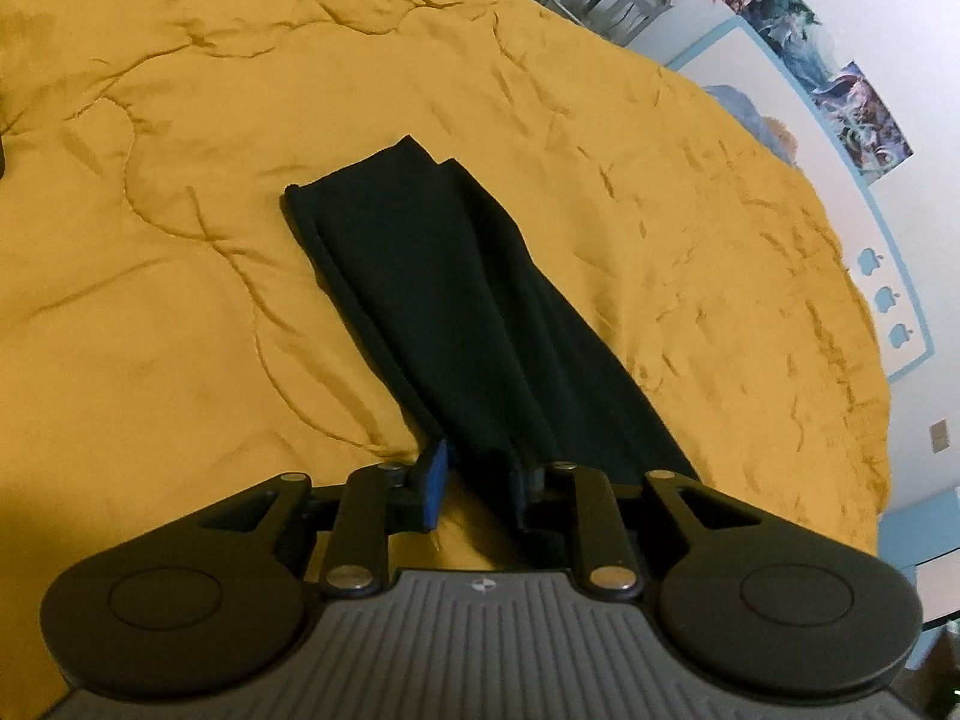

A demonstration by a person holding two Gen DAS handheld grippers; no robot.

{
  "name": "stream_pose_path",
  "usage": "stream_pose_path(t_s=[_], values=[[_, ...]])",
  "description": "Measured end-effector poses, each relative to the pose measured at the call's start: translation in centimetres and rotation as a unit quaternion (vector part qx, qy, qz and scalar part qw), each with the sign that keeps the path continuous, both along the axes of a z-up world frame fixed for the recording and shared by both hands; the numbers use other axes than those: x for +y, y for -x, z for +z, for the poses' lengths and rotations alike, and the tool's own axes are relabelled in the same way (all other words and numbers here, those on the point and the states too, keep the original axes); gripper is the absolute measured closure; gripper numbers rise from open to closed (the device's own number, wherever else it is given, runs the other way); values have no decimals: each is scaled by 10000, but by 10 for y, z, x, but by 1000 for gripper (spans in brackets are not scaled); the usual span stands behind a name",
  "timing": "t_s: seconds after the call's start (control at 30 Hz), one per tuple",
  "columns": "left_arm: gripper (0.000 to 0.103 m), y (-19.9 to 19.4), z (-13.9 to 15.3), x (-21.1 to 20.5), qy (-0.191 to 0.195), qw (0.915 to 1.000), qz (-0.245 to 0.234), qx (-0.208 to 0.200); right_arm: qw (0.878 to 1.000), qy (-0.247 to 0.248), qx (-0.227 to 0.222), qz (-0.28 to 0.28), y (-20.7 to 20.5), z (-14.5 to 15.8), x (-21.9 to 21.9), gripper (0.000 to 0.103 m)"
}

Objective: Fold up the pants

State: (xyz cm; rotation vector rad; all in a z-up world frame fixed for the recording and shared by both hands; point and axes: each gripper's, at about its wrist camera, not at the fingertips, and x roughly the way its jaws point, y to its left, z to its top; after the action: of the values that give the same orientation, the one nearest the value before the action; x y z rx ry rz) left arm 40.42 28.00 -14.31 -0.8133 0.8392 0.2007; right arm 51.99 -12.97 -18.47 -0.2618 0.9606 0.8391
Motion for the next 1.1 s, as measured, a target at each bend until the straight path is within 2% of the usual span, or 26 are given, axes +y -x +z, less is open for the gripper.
stream_pose_path(t_s=[0.03, 0.1, 0.2, 0.33, 0.37, 0.4, 0.47, 0.53, 0.57, 0.67, 0.77, 0.9, 1.0, 1.1], values=[[77, 2, -1, 1, 3, 10000, -20, -14, 9999, 87, 57, 109, -4, -4, 8, 78], [77, 5, -3, 3, -10, 10000, -45, -31, 9991, 277, 94, 301, -5, -13, 21, 103], [77, 8, -3, 6, -6, 9999, 17, -164, 9987, 248, -34, 437, -3, -5, 22, 103], [76, 12, 0, 10, -84, 9990, 156, -398, 9992, -214, -208, -282, -13, 10, 5, 103], [76, 11, -1, 12, -86, 9990, 192, -399, 9990, -150, -171, -386, -16, 6, 6, 103], [76, 9, -3, 14, -77, 9989, 222, -396, 9990, 86, -140, -423, -17, -1, 11, 98], [76, 7, -6, 19, -36, 9986, 299, -434, 9977, 549, -125, -376, -18, -10, 23, 98], [75, 6, -9, 26, -20, 9976, 441, -530, 9982, 470, -85, -374, -18, -4, 29, 95], [73, 5, -10, 29, -10, 9971, 504, -564, 9985, 372, -103, -385, -19, 3, 30, 90], [69, 3, -19, 41, 169, 9953, 685, -660, 9989, 262, -291, -273, -19, 26, 48, 88], [69, -1, -29, 50, 366, 9932, 842, -709, 9991, 112, -409, -49, -21, 50, 83, 84], [69, -7, -36, 63, 744, 9888, 1084, -707, 9982, -199, -366, 441, -23, 61, 146, 77], [69, -10, -38, 76, 858, 9856, 1200, -826, 9956, -311, -362, 807, -31, 53, 204, 77], [71, -12, -50, 84, 1146, 9820, 1295, -763, 9928, -350, -327, 1101, -41, 41, 265, 77]])
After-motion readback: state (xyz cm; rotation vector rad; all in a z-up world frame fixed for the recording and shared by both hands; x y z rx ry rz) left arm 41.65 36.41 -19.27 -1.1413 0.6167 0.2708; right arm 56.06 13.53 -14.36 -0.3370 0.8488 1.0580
